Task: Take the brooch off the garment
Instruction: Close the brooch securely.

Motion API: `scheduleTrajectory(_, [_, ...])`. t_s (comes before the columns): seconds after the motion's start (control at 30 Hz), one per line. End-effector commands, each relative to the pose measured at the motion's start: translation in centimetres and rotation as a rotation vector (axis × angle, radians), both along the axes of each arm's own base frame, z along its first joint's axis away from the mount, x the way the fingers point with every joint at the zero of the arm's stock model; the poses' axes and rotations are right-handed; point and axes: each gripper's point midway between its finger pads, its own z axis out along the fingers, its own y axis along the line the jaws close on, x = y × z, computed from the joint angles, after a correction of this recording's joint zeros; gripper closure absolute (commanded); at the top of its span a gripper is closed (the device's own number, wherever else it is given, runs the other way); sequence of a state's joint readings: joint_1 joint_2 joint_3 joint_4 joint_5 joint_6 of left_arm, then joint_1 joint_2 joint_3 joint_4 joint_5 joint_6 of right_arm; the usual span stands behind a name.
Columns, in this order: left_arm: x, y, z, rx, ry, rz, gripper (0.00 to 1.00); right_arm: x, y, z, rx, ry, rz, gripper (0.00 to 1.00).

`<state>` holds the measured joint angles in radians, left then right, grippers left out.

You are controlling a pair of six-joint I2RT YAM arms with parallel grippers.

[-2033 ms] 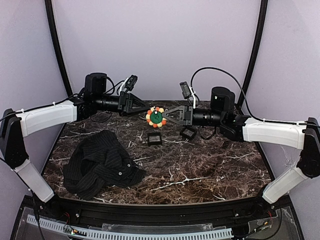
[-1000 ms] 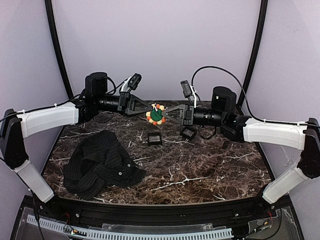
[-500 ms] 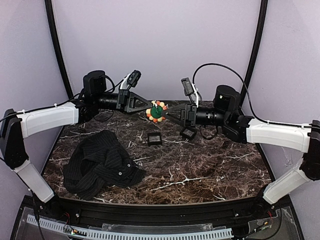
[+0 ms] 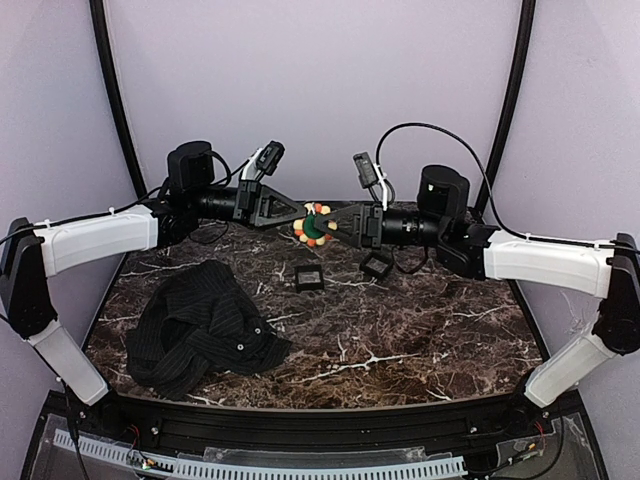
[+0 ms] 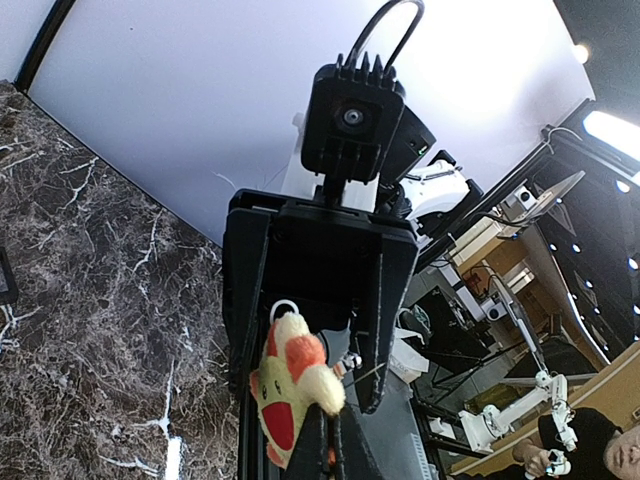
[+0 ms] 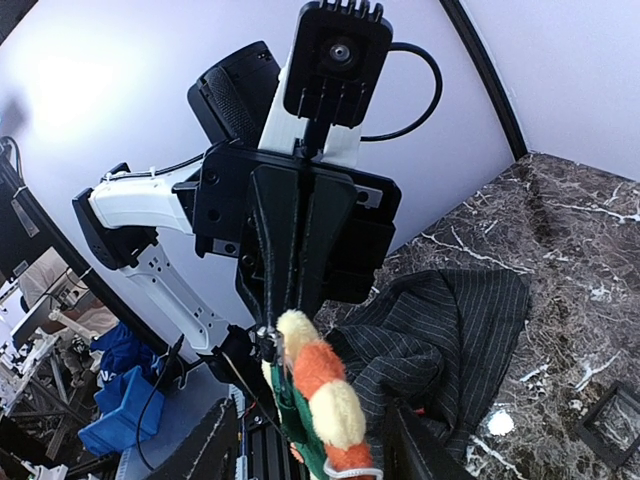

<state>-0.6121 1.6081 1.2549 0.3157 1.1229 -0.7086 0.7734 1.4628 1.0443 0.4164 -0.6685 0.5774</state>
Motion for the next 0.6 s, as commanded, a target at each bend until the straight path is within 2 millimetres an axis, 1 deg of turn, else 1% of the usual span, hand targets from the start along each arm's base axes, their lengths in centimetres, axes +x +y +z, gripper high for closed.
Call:
scheduleTrajectory(0.0, [-0.87, 0.13, 0.85, -0.022, -0.033, -0.024, 0.99, 0.28, 0.48, 0.53, 0.010, -0.012, -0.006, 0.53])
scheduleTrajectory(0.27, [-1.10, 0.12, 0.96, -0.024, -0.038, -0.030, 0.99, -0.16, 0.84, 0.64, 0.028, -0.002, 0.043, 0.65])
scheduleTrajectory(0.57, [-1.43, -0.07, 1.05, -0.027, -0.043, -0.049, 0.99, -0.29, 0.99, 0.81, 0.044, 0.014, 0.082, 0.74])
